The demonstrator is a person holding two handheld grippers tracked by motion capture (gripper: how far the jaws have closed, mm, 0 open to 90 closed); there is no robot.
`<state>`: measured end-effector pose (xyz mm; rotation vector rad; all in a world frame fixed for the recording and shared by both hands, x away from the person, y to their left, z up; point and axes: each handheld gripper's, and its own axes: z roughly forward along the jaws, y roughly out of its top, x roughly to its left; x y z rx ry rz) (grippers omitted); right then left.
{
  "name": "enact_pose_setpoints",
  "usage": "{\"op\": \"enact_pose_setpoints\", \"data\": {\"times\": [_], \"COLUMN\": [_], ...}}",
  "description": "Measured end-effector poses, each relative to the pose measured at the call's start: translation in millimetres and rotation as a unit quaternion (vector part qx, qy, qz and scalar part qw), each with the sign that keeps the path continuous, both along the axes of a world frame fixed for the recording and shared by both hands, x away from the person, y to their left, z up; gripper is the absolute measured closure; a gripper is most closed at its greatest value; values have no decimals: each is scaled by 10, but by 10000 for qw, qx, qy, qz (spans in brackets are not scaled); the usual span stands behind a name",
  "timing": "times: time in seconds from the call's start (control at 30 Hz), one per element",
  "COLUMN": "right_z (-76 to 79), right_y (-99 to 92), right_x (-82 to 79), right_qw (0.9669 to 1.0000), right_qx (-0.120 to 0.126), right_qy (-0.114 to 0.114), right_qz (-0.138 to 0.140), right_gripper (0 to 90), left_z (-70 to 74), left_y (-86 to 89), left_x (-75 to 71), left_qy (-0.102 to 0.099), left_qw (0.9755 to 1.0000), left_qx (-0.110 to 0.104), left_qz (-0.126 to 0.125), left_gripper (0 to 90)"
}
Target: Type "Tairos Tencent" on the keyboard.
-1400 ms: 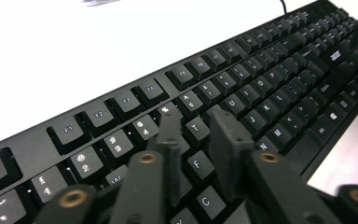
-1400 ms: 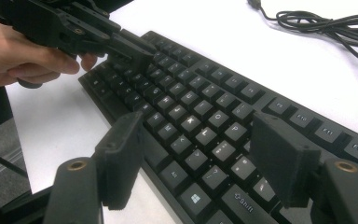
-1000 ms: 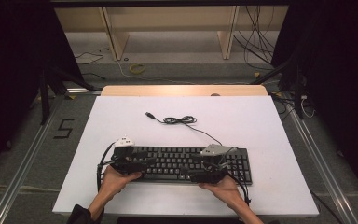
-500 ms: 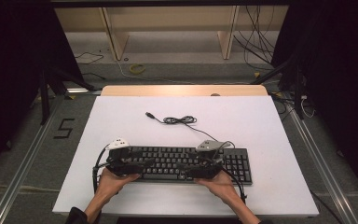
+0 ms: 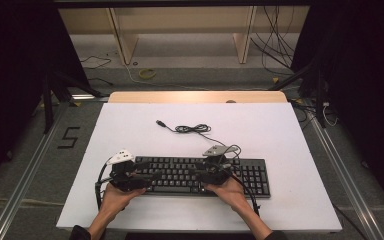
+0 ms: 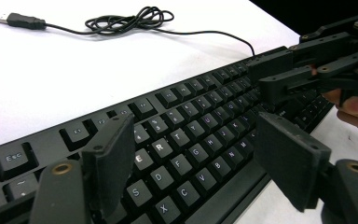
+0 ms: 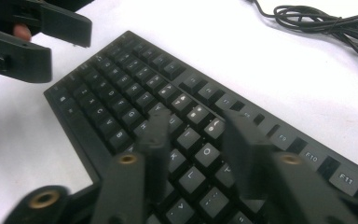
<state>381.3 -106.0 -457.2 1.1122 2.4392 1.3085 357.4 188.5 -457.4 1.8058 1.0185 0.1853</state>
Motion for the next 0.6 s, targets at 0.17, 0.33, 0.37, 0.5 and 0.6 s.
{"op": "enact_pose_setpoints", "data": {"times": [0.17, 0.33, 0.37, 0.5, 0.6], "right_z": [-25, -72, -82, -110, -124], "right_y": [65, 104, 107, 116, 126], "right_x": [25, 54, 59, 75, 78], "right_qw": [9999, 9995, 9993, 9991, 9989], "right_qx": [-139, -321, -359, -415, -450], "right_qy": [-6, 52, 65, 110, 134], "right_qz": [17, -22, -24, -13, -11], "right_gripper": [795, 896, 900, 900, 900], "left_z": [-8, -10, -11, -15, -18], "left_y": [29, 62, 68, 88, 95], "left_x": [-21, -48, -53, -73, -90], "left_qy": [-10, -29, -33, -76, -99], "left_qw": [10000, 9999, 9999, 9999, 9999], "left_qx": [38, 71, 67, 61, 60], "left_qz": [31, 70, 76, 97, 104], "left_gripper": [301, 306, 306, 306, 307]}}
